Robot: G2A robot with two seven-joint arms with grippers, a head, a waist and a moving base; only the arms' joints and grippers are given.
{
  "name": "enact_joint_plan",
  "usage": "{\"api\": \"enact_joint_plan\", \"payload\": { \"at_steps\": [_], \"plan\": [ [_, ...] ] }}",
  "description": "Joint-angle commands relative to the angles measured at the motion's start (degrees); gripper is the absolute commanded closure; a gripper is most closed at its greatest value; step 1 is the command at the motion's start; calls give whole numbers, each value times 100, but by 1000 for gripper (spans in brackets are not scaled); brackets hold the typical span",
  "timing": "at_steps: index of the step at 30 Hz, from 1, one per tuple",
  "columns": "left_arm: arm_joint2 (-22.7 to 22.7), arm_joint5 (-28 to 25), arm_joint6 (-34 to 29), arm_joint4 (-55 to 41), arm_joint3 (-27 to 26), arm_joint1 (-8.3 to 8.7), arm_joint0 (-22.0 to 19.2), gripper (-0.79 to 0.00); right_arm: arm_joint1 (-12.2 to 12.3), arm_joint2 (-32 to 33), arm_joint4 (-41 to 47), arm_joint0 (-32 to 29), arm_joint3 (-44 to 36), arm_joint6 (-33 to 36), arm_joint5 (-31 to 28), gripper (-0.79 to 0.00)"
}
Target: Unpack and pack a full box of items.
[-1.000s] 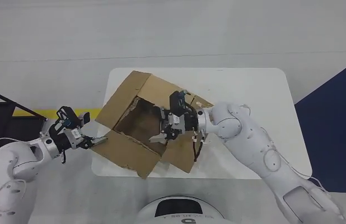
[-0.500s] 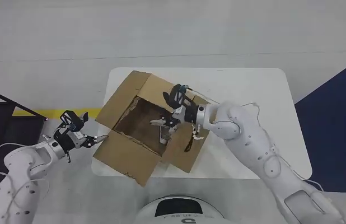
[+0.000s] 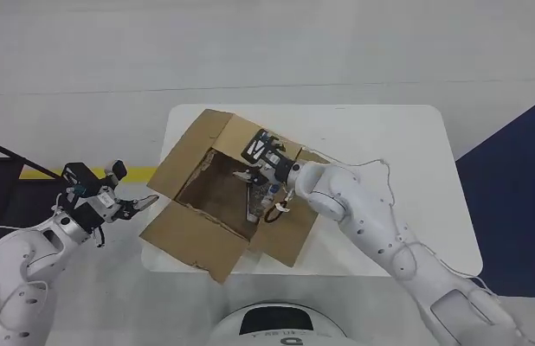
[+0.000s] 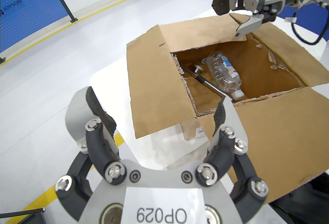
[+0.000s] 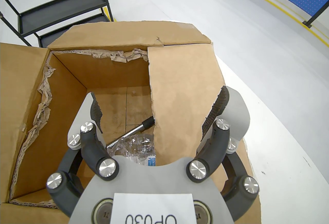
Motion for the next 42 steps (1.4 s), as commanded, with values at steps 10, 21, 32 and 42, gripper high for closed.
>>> {"api": "enact_joint_plan", "payload": {
  "at_steps": [10,21,32,42],
  "plan": [
    [0,-1,1,-2,0,0,0,-785,-178,-704,-2568,-5,-201,1528,1490,-785],
    [0,-1,1,-2,0,0,0,-785,-479,-962,-3694,202,-87,2586,2147,-785],
    [0,-1,1,-2,0,0,0,-785,-585,-462,-4257,244,-210,2568,2583,-785],
    [0,-1,1,-2,0,0,0,-785,-821,220,-3306,1184,722,2460,2456,-785]
  ]
}}
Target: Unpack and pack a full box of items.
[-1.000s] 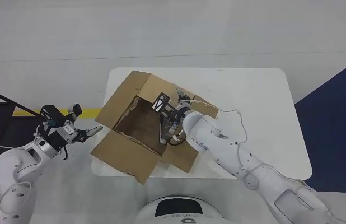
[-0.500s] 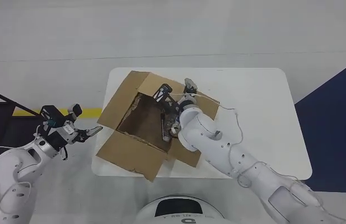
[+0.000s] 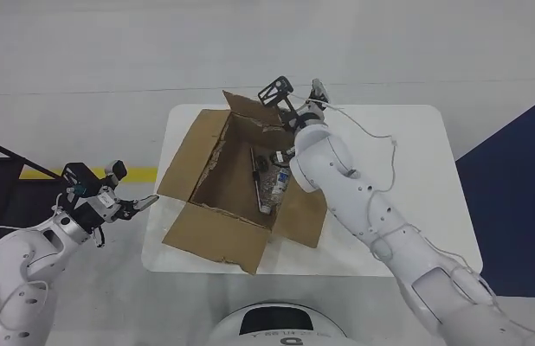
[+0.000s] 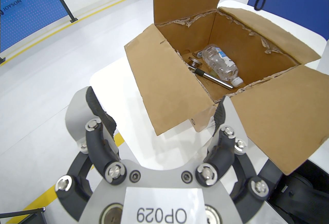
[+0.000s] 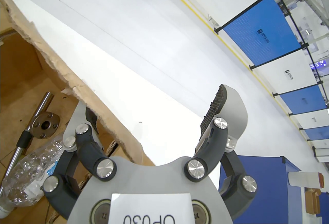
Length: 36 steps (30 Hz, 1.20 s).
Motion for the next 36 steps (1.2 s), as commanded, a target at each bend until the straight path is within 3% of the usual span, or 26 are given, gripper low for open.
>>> {"api": "enact_joint_plan", "payload": {
  "at_steps": [1,6,10,14,19,20,26,28,31,36],
  "plan": [
    [0,0,0,0,0,0,0,-785,-71,34,246,286,340,140,-55,-785],
    [0,0,0,0,0,0,0,-785,-398,44,1569,1214,1692,1246,-114,-785],
    [0,0,0,0,0,0,0,-785,-701,-234,2244,1890,2748,1771,-237,-640],
    [0,0,0,0,0,0,0,-785,-967,-518,2570,2364,3629,2149,-393,-680],
    [0,0,0,0,0,0,0,-785,-1202,-678,2717,2717,4228,1848,-388,-751],
    [0,0,0,0,0,0,0,-785,-1227,-683,2713,2755,4268,1764,-367,-785],
    [0,0,0,0,0,0,0,-785,-1100,-208,3006,2515,3421,907,-809,-785],
    [0,0,0,0,0,0,0,-785,-941,102,3041,2137,2783,670,-1157,-785],
    [0,0,0,0,0,0,0,-785,-681,596,3263,1363,1753,528,-2168,-785],
    [0,0,0,0,0,0,0,-785,-681,596,3263,1363,1753,528,-2168,-785]
  ]
}}
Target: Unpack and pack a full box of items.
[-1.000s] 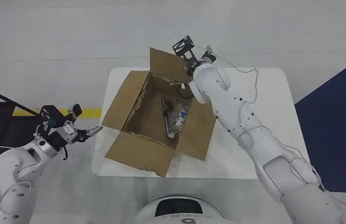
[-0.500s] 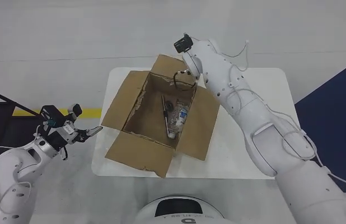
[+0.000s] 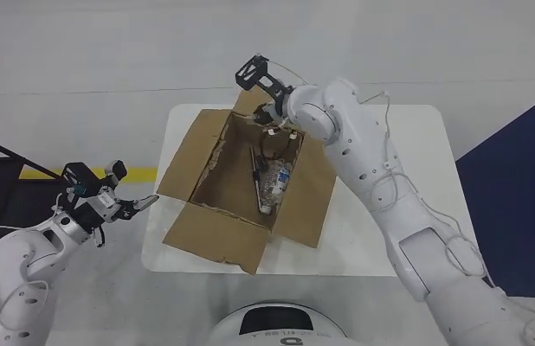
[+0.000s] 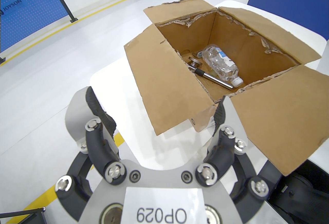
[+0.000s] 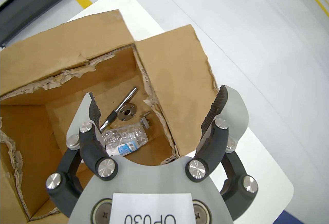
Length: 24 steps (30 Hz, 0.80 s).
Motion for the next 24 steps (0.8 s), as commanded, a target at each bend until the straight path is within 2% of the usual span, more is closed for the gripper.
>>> {"api": "enact_joint_plan", "payload": {
  "at_steps": [1,4,7,10,12,15,17,18,19,22,24],
  "plan": [
    [0,0,0,0,0,0,0,-785,-1,-2,-2,49,98,1,352,-785],
    [0,0,0,0,0,0,0,-785,-1,-24,-12,31,71,-26,302,-785],
    [0,0,0,0,0,0,0,-785,0,-368,-260,-81,-12,94,-443,-785],
    [0,0,0,0,0,0,0,-785,-57,-672,-54,-79,135,196,-1103,-785],
    [0,0,0,0,0,0,0,-785,-101,-829,105,-43,312,187,-1435,-785],
    [0,0,0,0,0,0,0,-785,-166,-1002,284,-28,630,135,-1598,-785],
    [0,0,0,0,0,0,0,-785,-218,-1092,419,11,874,147,-1589,-696],
    [0,0,0,0,0,0,0,-785,-251,-1167,470,26,999,203,-1571,-588],
    [0,0,0,0,0,0,0,-785,-290,-1236,539,52,1105,236,-1548,-536],
    [0,0,0,0,0,0,0,-785,-419,-1464,743,102,1486,378,-1446,-437],
    [0,0,0,0,0,0,0,-785,-514,-1596,843,156,1712,415,-1302,-465]
  ]
}}
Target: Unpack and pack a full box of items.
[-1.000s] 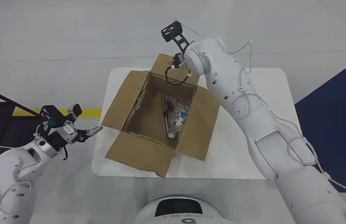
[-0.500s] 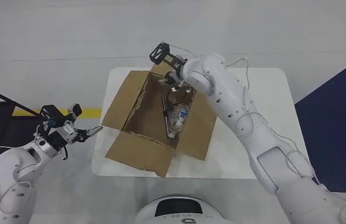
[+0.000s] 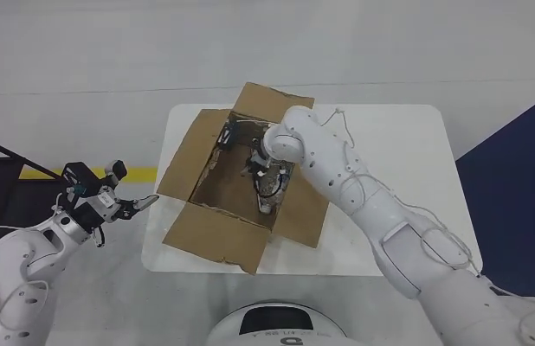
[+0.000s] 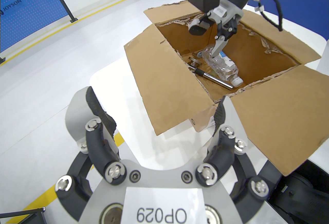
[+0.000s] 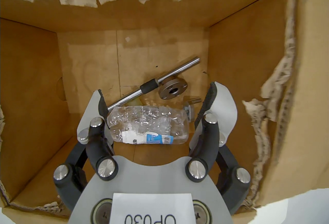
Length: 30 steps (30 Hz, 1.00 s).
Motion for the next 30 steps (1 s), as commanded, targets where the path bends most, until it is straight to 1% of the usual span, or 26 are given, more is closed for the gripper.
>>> {"api": "enact_joint_plan", "payload": {
  "at_steps": [1,2,4,8,9,13,14,15,18,22,25,28,30],
  "plan": [
    [0,0,0,0,0,0,0,-785,-82,-107,105,36,213,-7,95,-471],
    [0,0,0,0,0,0,0,-785,-125,-158,148,55,339,-21,148,-474],
    [0,0,0,0,0,0,0,-785,-217,-269,130,101,581,-8,471,-493],
    [0,0,0,0,0,0,0,-785,-373,-428,154,148,1061,-126,784,-480],
    [0,0,0,0,0,0,0,-785,-412,-466,134,169,1167,-127,909,-502],
    [0,0,0,0,0,0,0,-785,-553,-578,50,267,1490,-221,1268,-496],
    [0,0,0,0,0,0,0,-785,-585,-601,34,287,1565,-236,1338,-462],
    [0,0,0,0,0,0,0,-785,-617,-621,34,306,1633,-248,1375,-453],
    [0,0,0,0,0,0,0,-785,-706,-658,59,373,1838,-346,1369,-385],
    [0,0,0,0,0,0,0,-785,-830,-703,110,455,2119,-399,1380,-357],
    [0,0,0,0,0,0,0,-785,-915,-708,190,514,2318,-432,1369,-314],
    [0,0,0,0,0,0,0,-785,-989,-699,261,564,2523,-507,1378,-308],
    [0,0,0,0,0,0,0,-785,-1041,-696,281,596,2666,-553,1508,-289]
  ]
}}
